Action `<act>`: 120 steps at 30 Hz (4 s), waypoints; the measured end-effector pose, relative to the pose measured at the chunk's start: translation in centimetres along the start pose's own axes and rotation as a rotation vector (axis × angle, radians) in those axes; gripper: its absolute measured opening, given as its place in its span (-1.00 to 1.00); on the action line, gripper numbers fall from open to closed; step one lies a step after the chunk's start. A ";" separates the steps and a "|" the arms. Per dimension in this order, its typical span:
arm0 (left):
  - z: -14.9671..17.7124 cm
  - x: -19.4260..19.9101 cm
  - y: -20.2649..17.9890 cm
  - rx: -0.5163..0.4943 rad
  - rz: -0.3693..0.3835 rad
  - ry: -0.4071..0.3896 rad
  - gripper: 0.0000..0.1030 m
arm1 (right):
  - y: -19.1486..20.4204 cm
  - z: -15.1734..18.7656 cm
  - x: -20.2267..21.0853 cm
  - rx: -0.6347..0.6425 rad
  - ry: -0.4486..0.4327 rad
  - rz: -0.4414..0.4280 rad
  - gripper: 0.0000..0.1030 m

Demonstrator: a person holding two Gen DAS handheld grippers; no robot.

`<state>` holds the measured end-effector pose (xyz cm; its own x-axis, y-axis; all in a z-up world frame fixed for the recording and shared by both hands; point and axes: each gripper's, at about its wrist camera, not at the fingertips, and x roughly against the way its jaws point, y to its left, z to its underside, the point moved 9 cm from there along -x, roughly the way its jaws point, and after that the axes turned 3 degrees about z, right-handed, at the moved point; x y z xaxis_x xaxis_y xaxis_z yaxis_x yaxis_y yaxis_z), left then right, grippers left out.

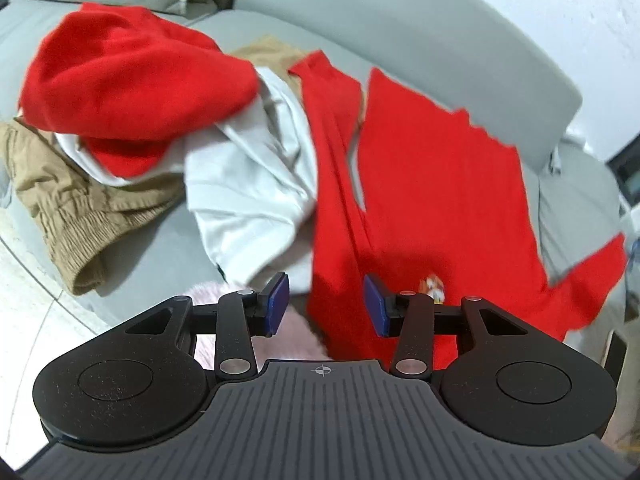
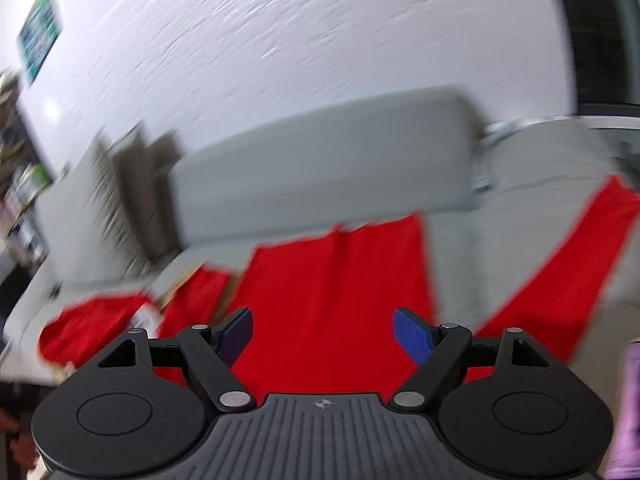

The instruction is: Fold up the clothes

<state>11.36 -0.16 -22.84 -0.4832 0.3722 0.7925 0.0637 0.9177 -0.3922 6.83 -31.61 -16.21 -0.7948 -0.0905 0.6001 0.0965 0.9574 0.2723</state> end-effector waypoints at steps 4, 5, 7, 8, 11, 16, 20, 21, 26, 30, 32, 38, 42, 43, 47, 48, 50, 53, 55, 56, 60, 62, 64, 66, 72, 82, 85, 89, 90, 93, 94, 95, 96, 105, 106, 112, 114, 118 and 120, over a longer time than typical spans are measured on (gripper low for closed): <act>-0.6 -0.1 1.0 0.009 0.019 -0.007 -0.06 | 5.9 0.7 -3.7 0.128 0.086 -0.075 0.44; -1.0 -0.2 1.3 0.012 0.014 -0.012 -0.06 | 7.6 0.9 -4.8 0.166 0.110 -0.093 0.40; -1.6 -0.2 1.5 0.017 0.002 -0.027 -0.06 | 10.8 0.8 -7.6 0.226 0.154 -0.119 0.30; -2.5 -0.1 1.6 0.014 -0.007 -0.043 -0.06 | 12.1 0.7 -9.0 0.242 0.175 -0.126 0.22; -5.2 0.3 1.5 -0.016 -0.027 -0.081 -0.10 | 16.5 0.5 -13.8 0.273 0.246 -0.153 -0.01; -11.3 -0.2 1.8 -0.077 -0.056 -0.123 -0.17 | 20.9 -0.4 -19.1 0.289 0.285 -0.141 -0.10; -14.4 -1.6 3.3 -0.061 -0.070 -0.118 -0.33 | 23.9 -1.1 -23.9 0.342 0.289 -0.111 -0.15; -15.0 -1.9 3.9 -0.047 -0.076 -0.115 -0.33 | 24.4 -1.2 -24.7 0.354 0.288 -0.103 -0.15; -16.2 -2.5 6.1 -0.001 -0.083 -0.108 -0.32 | 26.5 -1.2 -29.1 0.405 0.303 -0.072 -0.15; -16.1 -3.1 6.9 0.005 -0.071 -0.087 -0.32 | 27.0 -0.6 -32.6 0.412 0.351 -0.028 -0.20; -15.9 -3.3 6.8 -0.015 -0.059 -0.081 -0.32 | 26.1 -0.8 -33.2 0.405 0.370 -0.019 -0.88; -15.2 -4.7 4.6 -0.075 0.007 -0.043 -0.35 | 18.2 -4.4 -32.2 0.133 0.291 0.074 -0.93; -13.8 -6.5 2.0 -0.123 0.041 0.001 -0.34 | 5.9 -2.5 -31.7 -0.115 0.439 0.266 -0.63; -13.6 -6.7 1.5 -0.132 0.047 0.008 -0.34 | 4.7 -1.9 -31.6 -0.127 0.466 0.286 -0.61; -12.6 -8.8 -1.2 -0.188 0.064 0.028 -0.27 | 1.6 -1.0 -28.9 -0.110 0.451 0.277 -0.38; -12.6 -9.4 -1.6 -0.193 0.065 0.032 -0.27 | 1.6 -0.9 -28.5 -0.110 0.443 0.259 -0.36; -12.6 -10.8 -2.6 -0.204 0.074 0.036 -0.27 | 1.7 -0.7 -27.5 -0.109 0.429 0.226 -0.36; -13.1 -13.4 -4.8 -0.315 0.065 0.029 -0.27 | 2.8 -0.3 -25.1 -0.114 0.401 0.127 -0.36; -13.5 -14.9 -6.0 -0.409 0.047 0.012 -0.27 | 3.8 0.6 -22.6 -0.111 0.385 0.037 -0.36; -14.0 -16.1 -7.0 -0.508 0.033 -0.015 -0.27 | 4.2 0.9 -21.4 -0.110 0.379 -0.001 -0.36; -14.3 -20.3 -9.5 -0.854 -0.033 -0.046 -0.26 | 4.5 2.8 -17.5 -0.117 0.379 -0.073 -0.29; -13.8 -22.5 -9.9 -1.017 -0.082 -0.033 -0.25 | 4.0 3.5 -16.3 -0.133 0.387 -0.078 -0.28; -13.2 -24.2 -9.9 -1.152 -0.121 -0.027 -0.25 | 3.3 4.2 -15.0 -0.154 0.397 -0.081 -0.28; -12.0 -25.9 -10.0 -1.325 -0.147 -0.017 -0.24 | 2.5 5.0 -14.5 -0.177 0.407 -0.075 -0.28; -9.4 -29.1 -10.9 -1.679 -0.248 -0.086 -0.22 | 0.0 5.7 -14.2 -0.236 0.399 -0.040 -0.28; -8.8 -33.0 -10.3 -1.913 -0.378 -0.116 -0.48 | -2.7 5.5 -14.2 -0.273 0.365 0.013 -0.28; -10.0 -32.9 -10.6 -1.818 -0.352 -0.033 -0.91 | -2.9 5.7 -14.1 -0.283 0.366 0.023 -0.28; -13.4 -29.1 -12.5 -1.605 -0.293 -0.058 -0.96 | -2.7 5.1 -13.3 -0.270 0.349 0.019 -0.28; -14.2 -27.5 -13.0 -1.579 -0.282 -0.076 -0.96 | -2.6 4.9 -13.1 -0.266 0.345 0.018 -0.28; -16.8 -22.3 -14.1 -1.500 -0.261 -0.114 -0.96 | -2.0 4.2 -12.1 -0.257 0.324 0.008 -0.28; -17.4 -20.8 -14.3 -1.469 -0.255 -0.118 -0.96 | -1.8 4.0 -11.9 -0.255 0.319 0.004 -0.28; -18.5 -18.1 -14.6 -1.414 -0.246 -0.128 -0.96 | -1.6 3.8 -11.6 -0.251 0.311 0.000 -0.28; -19.2 -16.2 -14.8 -1.372 -0.244 -0.139 -0.96 | -1.1 3.5 -11.0 -0.242 0.298 -0.007 -0.28; -22.8 7.6 -15.4 -1.001 -0.238 -0.348 -0.96 | 3.2 2.2 -5.2 -0.165 0.195 -0.070 -0.28; -22.2 10.0 -15.7 -0.983 -0.246 -0.367 -0.96 | 3.5 2.3 -4.6 -0.159 0.190 -0.075 -0.28; -18.2 21.1 -15.2 -0.941 -0.298 -0.406 -0.95 | 4.8 3.7 -2.4 -0.139 0.187 -0.095 -0.28; -17.1 23.0 -14.4 -0.905 -0.292 -0.390 -0.95 | 5.0 3.8 -2.0 -0.126 0.187 -0.095 -0.28; -17.3 25.5 -12.0 -0.838 -0.316 -0.365 -0.95 | 5.4 3.8 -1.4 -0.097 0.183 -0.091 -0.22; -18.4 25.0 -9.6 -0.815 -0.366 -0.330 -0.95 | 5.4 3.7 -1.4 -0.092 0.184 -0.081 -0.22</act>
<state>14.72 2.87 9.37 -0.8083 0.0984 0.5805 0.3880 0.8306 0.3995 6.29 -25.27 -18.36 -0.6805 -0.2224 0.6982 0.0979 0.9167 0.3873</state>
